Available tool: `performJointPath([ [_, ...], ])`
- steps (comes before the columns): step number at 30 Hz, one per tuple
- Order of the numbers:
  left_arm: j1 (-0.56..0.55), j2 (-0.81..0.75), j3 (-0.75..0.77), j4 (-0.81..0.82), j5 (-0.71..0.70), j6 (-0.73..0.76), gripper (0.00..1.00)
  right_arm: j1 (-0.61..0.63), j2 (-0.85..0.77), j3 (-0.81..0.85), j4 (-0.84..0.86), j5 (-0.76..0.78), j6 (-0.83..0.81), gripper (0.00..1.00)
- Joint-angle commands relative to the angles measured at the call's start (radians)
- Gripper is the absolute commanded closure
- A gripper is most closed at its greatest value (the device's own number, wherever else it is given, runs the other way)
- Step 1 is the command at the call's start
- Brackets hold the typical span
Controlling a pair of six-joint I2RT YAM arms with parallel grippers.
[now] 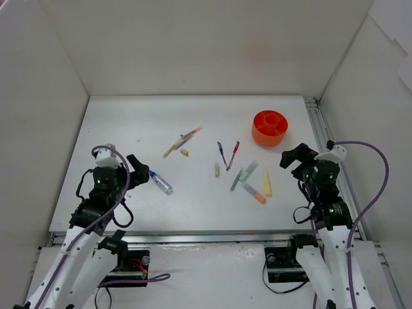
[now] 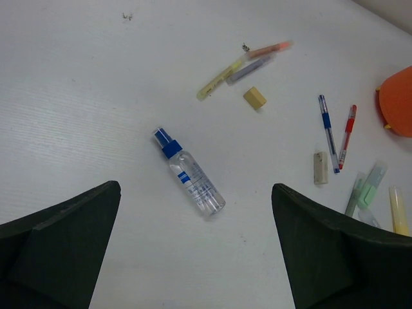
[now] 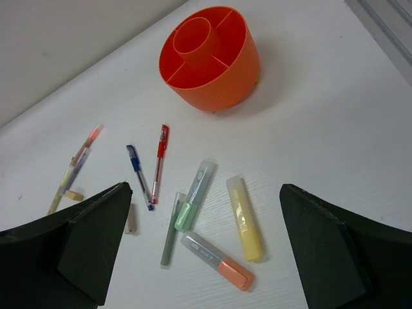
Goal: Sort the stationery into containers
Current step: Pick up the pen from the center of the board.
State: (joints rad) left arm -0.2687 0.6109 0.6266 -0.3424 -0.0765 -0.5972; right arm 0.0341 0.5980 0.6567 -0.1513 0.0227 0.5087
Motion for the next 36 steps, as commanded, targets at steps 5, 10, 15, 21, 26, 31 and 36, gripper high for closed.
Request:
performJointPath([
  [5,0.005,0.004,0.053,0.091,0.017,-0.006,0.01,-0.002,0.028,0.056,-0.013,-0.009,-0.019,0.02],
  [10,0.005,0.027,0.041,0.108,0.046,-0.003,0.01,0.000,0.158,0.110,-0.086,-0.119,-0.046,0.02],
  [15,0.005,0.044,0.039,0.114,0.060,0.004,0.01,0.001,0.272,0.146,-0.209,-0.057,-0.036,0.02],
  [21,0.005,0.050,0.028,0.135,0.064,0.005,0.01,0.023,0.407,0.115,-0.327,0.019,-0.003,0.02],
  [26,0.005,0.069,0.035,0.138,0.063,0.011,0.00,0.070,0.528,0.069,-0.347,0.049,0.021,0.02],
  [31,0.005,0.089,0.032,0.151,0.064,0.013,0.01,0.144,0.630,0.106,-0.347,0.140,0.045,0.03],
  [36,0.005,0.101,0.027,0.161,0.064,0.013,0.01,0.246,0.715,0.144,-0.340,0.221,0.031,0.02],
])
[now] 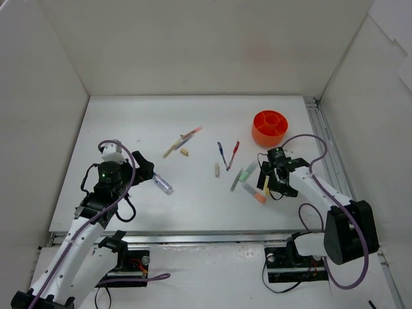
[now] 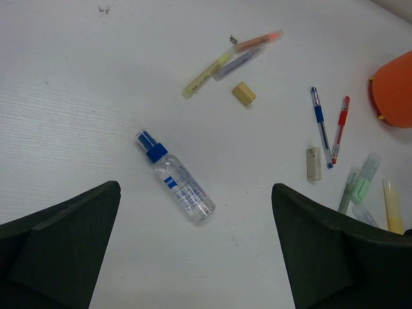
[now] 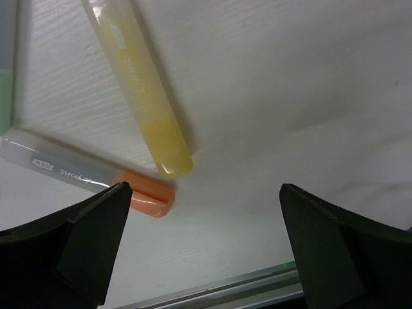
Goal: Sort the stationery into containers
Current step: Pick up the pen from the center of the board.
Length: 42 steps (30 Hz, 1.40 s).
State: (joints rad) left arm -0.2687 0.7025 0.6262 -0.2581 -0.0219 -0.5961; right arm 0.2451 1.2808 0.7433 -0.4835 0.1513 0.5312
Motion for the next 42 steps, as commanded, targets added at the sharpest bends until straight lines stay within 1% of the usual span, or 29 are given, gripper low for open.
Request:
performJointPath([
  [1,0.005,0.009,0.026,0.076,0.042,0.012,0.01,0.042,0.061,0.070,-0.004,0.094,-0.006,0.02],
  [6,0.005,0.012,0.026,0.074,0.042,0.019,0.00,0.046,0.150,0.088,0.037,0.016,-0.079,0.02],
  [9,0.005,0.008,0.024,0.066,0.030,0.024,0.01,0.042,0.176,0.090,0.063,0.007,-0.100,0.02],
  [10,0.005,0.009,0.024,0.063,0.027,0.024,0.01,0.034,0.187,0.094,0.077,-0.001,-0.109,0.06],
  [14,0.005,0.009,0.026,0.062,0.027,0.025,0.01,0.023,0.238,0.111,0.098,-0.070,-0.140,0.12],
  [16,0.005,0.014,0.026,0.060,0.027,0.028,0.01,0.022,0.261,0.111,0.103,-0.079,-0.140,0.22],
  [17,0.005,0.015,0.026,0.057,0.027,0.028,0.01,0.019,0.262,0.114,0.103,-0.084,-0.142,0.22],
  [18,0.005,0.017,0.026,0.054,-0.007,0.028,0.01,0.020,0.255,0.108,0.103,-0.087,-0.143,0.22],
  [20,-0.004,0.017,0.026,0.051,-0.013,0.030,0.01,0.020,0.243,0.099,0.105,-0.093,-0.143,0.28],
  [21,-0.004,0.017,0.026,0.049,-0.015,0.028,0.01,0.019,0.239,0.093,0.105,-0.098,-0.143,0.33],
  [22,-0.004,0.017,0.026,0.049,-0.016,0.032,0.01,0.020,0.238,0.090,0.105,-0.099,-0.145,0.48],
  [24,-0.004,0.018,0.027,0.049,-0.016,0.033,0.01,0.019,0.227,0.079,0.106,-0.107,-0.151,0.59],
  [27,-0.004,0.017,0.027,0.049,-0.015,0.036,0.00,0.016,0.227,0.077,0.108,-0.110,-0.152,0.67],
  [29,-0.004,0.015,0.026,0.048,-0.016,0.036,0.01,0.013,0.227,0.080,0.109,-0.113,-0.158,0.69],
  [30,-0.004,0.015,0.024,0.045,-0.018,0.036,0.01,0.013,0.227,0.080,0.115,-0.114,-0.161,0.75],
  [32,-0.004,0.012,0.024,0.043,-0.019,0.038,0.01,0.010,0.233,0.087,0.117,-0.113,-0.165,0.81],
  [33,-0.004,0.011,0.024,0.045,-0.019,0.039,0.01,0.010,0.236,0.087,0.120,-0.116,-0.166,0.87],
  [36,-0.004,0.005,0.024,0.042,-0.012,0.044,0.01,0.008,0.232,0.096,0.120,-0.118,-0.174,0.94],
  [39,-0.004,0.005,0.024,0.046,0.008,0.053,0.01,0.008,0.209,0.110,0.120,-0.143,-0.177,0.95],
  [40,-0.004,0.008,0.026,0.052,0.046,0.061,0.00,0.008,0.200,0.116,0.118,-0.189,-0.183,0.95],
  [42,-0.004,0.017,0.030,0.062,0.079,0.074,0.01,0.008,0.163,0.131,0.117,-0.231,-0.195,0.96],
])
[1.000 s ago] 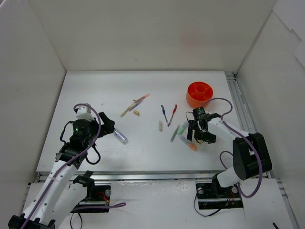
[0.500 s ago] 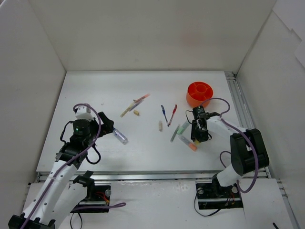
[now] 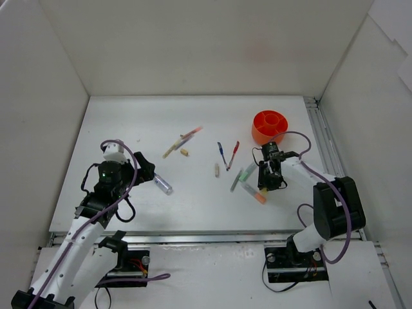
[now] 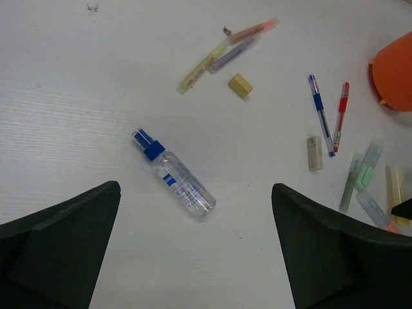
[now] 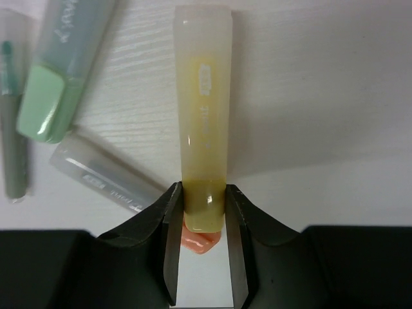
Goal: Sort the stationery into containers
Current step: Pick up the pen from the center of the board.
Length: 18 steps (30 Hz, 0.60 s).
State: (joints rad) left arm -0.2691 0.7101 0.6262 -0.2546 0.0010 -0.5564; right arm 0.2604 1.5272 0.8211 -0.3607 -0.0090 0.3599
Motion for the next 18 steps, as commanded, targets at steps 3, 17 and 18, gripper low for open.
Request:
performJointPath([
  [3,-0.004,0.026,0.030,0.093,0.122,0.033,0.00,0.010,-0.148,0.067,-0.003,-0.155,-0.055,0.96],
  [17,-0.169,0.239,0.127,0.337,0.456,0.024,0.01,0.505,-0.228,0.190,0.054,-0.155,-0.349,0.98],
  [18,-0.191,0.253,0.139,0.354,0.479,0.029,0.00,0.525,-0.208,0.208,0.060,-0.143,-0.392,0.97],
])
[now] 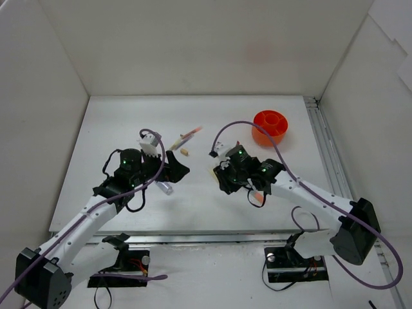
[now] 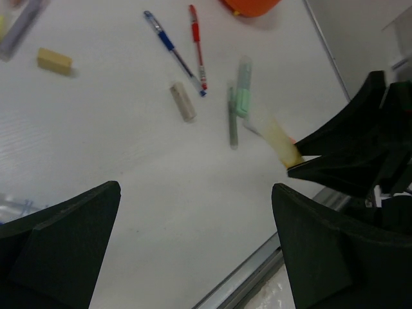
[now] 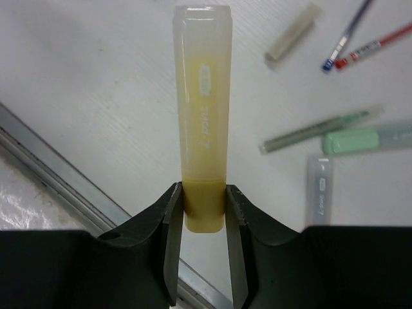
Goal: Sort the stationery into containers
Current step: Pick up the pen from the center of the board.
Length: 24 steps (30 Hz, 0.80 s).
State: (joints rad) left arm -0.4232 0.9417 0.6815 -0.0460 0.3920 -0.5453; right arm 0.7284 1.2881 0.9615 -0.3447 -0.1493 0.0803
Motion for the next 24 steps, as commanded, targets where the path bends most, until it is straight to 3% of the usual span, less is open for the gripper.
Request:
performJointPath([
  [1,-0.037,0.041,0.090,0.156,0.108,0.019,0.01,0.089,0.037,0.075,0.058,0.005,-0.116,0.98],
  [10,-0.058,0.121,0.075,0.261,0.226,-0.037,0.01,0.164,-0.010,0.051,0.252,0.077,-0.085,0.99],
  [19,-0.080,0.192,0.096,0.328,0.271,-0.064,0.11,0.209,-0.006,0.054,0.276,0.071,-0.091,0.98],
  [23,-0.089,0.218,0.112,0.327,0.275,-0.064,0.29,0.221,0.001,0.060,0.276,0.105,-0.091,0.98],
  [24,-0.089,0.221,0.112,0.327,0.275,-0.067,0.39,0.223,-0.004,0.059,0.277,0.111,-0.090,0.98],
])
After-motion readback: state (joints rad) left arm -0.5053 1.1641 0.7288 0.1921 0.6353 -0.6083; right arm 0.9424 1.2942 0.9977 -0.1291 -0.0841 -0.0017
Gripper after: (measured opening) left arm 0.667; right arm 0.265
